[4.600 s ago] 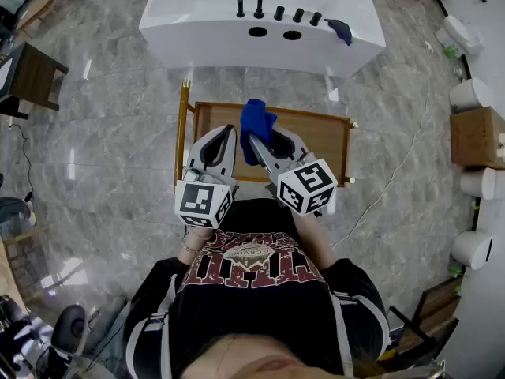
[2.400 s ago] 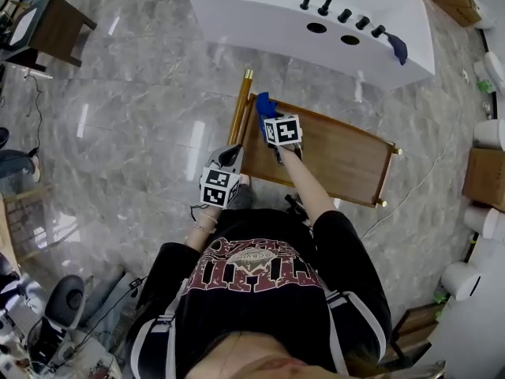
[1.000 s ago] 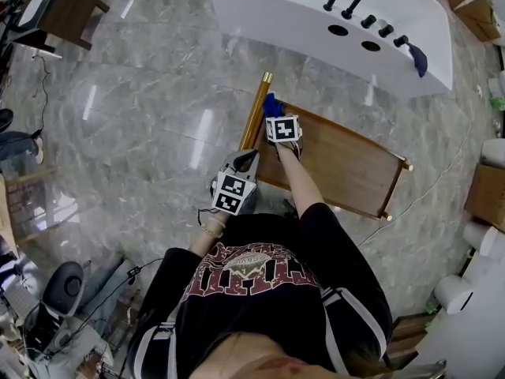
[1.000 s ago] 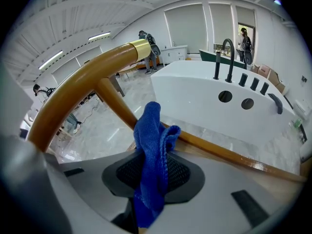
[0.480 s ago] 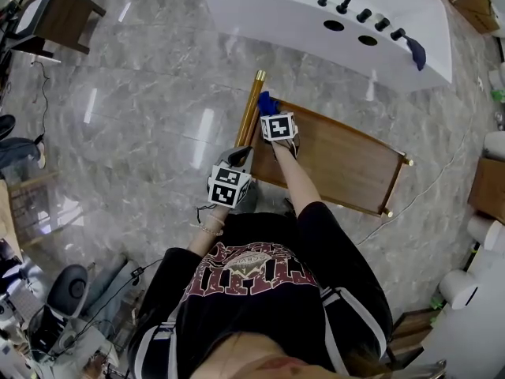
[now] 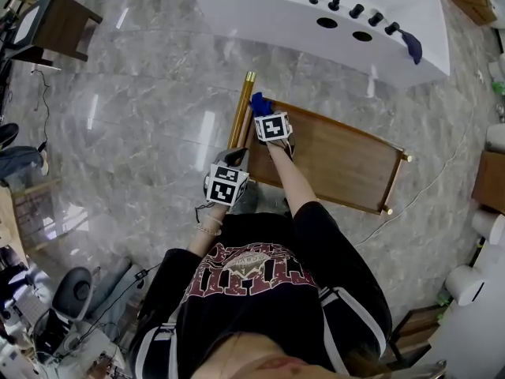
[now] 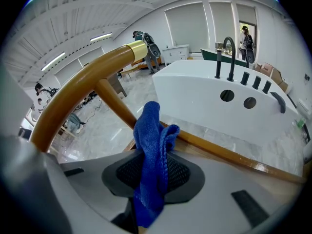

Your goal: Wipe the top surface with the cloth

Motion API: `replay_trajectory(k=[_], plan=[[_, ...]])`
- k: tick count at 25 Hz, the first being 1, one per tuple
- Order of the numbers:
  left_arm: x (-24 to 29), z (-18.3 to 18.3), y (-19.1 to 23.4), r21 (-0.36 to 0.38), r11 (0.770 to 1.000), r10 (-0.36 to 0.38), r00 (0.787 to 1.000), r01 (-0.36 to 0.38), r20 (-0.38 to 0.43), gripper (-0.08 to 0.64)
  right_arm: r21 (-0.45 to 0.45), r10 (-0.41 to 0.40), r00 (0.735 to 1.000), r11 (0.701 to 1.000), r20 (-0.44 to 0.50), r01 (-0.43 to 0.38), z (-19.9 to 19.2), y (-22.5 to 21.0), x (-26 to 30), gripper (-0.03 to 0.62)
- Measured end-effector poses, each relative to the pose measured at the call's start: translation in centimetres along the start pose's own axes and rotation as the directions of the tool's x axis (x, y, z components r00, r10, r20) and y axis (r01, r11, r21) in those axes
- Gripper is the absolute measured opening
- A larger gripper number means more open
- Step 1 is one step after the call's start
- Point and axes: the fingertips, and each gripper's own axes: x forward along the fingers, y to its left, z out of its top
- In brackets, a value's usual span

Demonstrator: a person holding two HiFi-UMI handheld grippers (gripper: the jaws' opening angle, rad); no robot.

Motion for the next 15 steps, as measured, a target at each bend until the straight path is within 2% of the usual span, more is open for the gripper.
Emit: replay_trajectory(k=[10, 12, 15], plan=[[0.8, 0.2, -1.0, -0.04, 0.999, 0.014, 0.999, -0.015, -0.037, 0.048, 0.006, 0.012, 1.0, 1.0, 0.011, -0.012, -0.8, -1.3, -0.6, 0.103], [1.0, 0.3, -1.3, -0.029, 0.999, 0.02, 0.999, -0.021, -0.048, 0.048, 0.014, 0.01, 1.0, 1.0, 0.006, -0.01, -1.0, -1.6, -0.9, 0.103], [1.3, -0.1, -1.1, 0.03, 0.998, 0.064, 0.996, -0.062, -0.067, 0.048, 0.013, 0.013, 1.0, 1.0, 0.003, -0.013, -1.1, -1.9, -1.5, 0.103]])
